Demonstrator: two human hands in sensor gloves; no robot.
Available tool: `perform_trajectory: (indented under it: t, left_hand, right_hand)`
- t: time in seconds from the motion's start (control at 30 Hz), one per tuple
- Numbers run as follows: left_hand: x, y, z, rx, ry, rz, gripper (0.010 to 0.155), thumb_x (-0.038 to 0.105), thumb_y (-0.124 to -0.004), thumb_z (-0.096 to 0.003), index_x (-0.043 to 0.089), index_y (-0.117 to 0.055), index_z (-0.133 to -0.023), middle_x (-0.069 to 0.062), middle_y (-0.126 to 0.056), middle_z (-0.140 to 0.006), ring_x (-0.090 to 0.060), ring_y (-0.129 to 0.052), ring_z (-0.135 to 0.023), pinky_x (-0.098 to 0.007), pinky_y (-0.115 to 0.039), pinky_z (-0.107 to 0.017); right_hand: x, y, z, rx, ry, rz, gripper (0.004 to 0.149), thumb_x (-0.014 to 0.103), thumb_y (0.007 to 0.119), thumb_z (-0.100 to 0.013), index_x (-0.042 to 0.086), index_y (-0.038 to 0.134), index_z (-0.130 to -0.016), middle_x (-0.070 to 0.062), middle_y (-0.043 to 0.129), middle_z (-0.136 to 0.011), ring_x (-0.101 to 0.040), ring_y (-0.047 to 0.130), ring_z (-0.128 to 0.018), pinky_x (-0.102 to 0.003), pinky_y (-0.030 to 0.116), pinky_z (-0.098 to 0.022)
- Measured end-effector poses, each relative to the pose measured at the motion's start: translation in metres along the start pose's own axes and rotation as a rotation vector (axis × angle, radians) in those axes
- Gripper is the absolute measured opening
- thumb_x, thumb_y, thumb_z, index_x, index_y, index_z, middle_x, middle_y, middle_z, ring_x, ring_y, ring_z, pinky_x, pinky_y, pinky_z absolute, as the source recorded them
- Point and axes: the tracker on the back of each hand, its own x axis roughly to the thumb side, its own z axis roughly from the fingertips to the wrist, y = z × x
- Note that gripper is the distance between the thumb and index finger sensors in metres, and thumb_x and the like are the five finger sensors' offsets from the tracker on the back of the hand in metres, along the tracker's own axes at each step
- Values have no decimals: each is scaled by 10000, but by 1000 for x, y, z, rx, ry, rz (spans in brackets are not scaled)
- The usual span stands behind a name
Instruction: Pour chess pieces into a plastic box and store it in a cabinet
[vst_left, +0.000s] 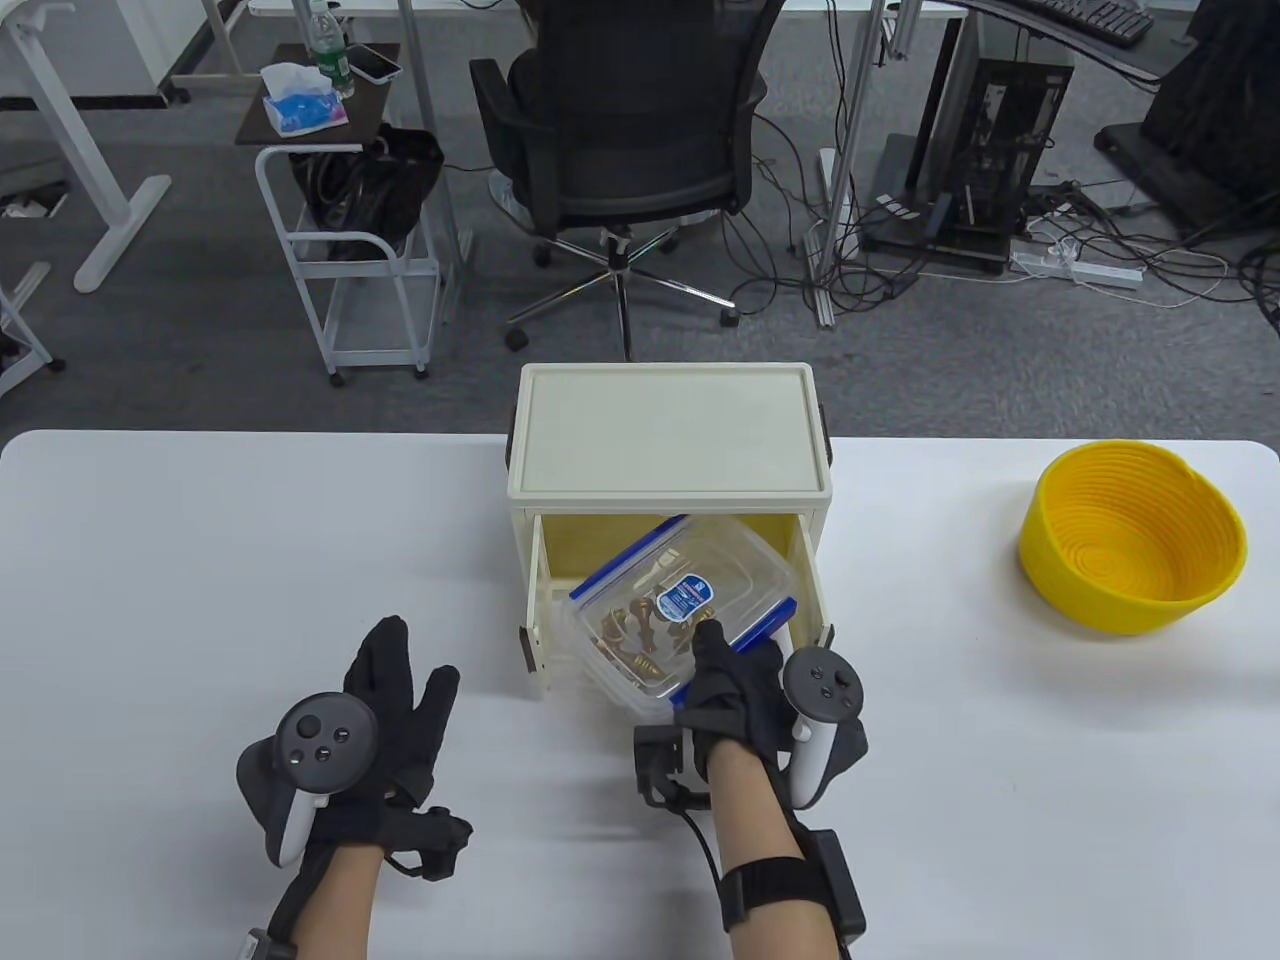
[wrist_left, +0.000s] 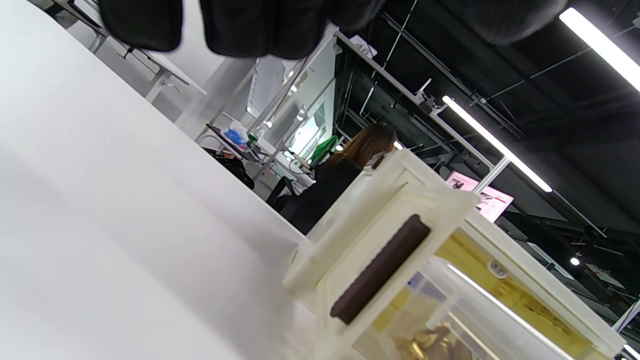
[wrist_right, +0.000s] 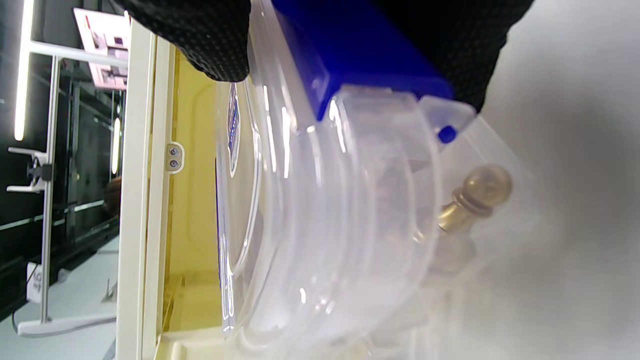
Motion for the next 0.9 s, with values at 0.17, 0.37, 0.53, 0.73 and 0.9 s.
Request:
perform_trajectory:
  t: [0.17, 0.37, 0.53, 0.73, 0.9]
  left_hand:
    - [0, -1, -1, -3, -5, -14, 759, 563, -551, -582, 113, -298, -1137, -232, -389, -1215, -498, -466, -1095, -721, -514, -717]
    - [-4, -5, -3, 6, -2, -36, 765, 562, -545, -583, 112, -269, -1136, -235, -343, -1219, -497, -453, -1097, -719, -512, -719]
    - [-11, -9, -5, 15, 25, -41, 770, 561, -541, -583, 113, -243, -1133, -235, -310, -1220, -496, -444, -1099, -718, -511, -720]
    - [-17, -14, -9, -6, 53, -58, 769, 561, -540, -583, 114, -244, -1134, -234, -306, -1221, -496, -440, -1100, -721, -508, -720]
    - [-19, -16, -11, -11, 65, -70, 767, 560, -540, -583, 115, -243, -1134, -236, -302, -1221, -499, -438, -1100, -719, -510, -721]
  right_hand:
    - [12, 22, -16, -51, 10, -48, 845, 396, 697, -634, -170, 200, -1019, -367, 509, -874, -452, 753, -596, -328, 896, -457]
    - [19, 47, -45, -82, 49, -147, 853, 400, 704, -635, -165, 190, -1013, -364, 498, -875, -452, 752, -611, -328, 905, -478]
    - [25, 64, -71, -108, 61, -219, 858, 403, 711, -632, -157, 185, -1013, -356, 495, -881, -451, 754, -635, -328, 915, -509]
    - [26, 84, -98, -180, 94, -291, 882, 429, 741, -624, -154, 201, -1006, -342, 514, -872, -433, 780, -639, -311, 940, -517]
    - [21, 98, -108, -201, 141, -337, 885, 420, 741, -628, -159, 183, -999, -347, 500, -873, -440, 766, -660, -331, 933, -540]
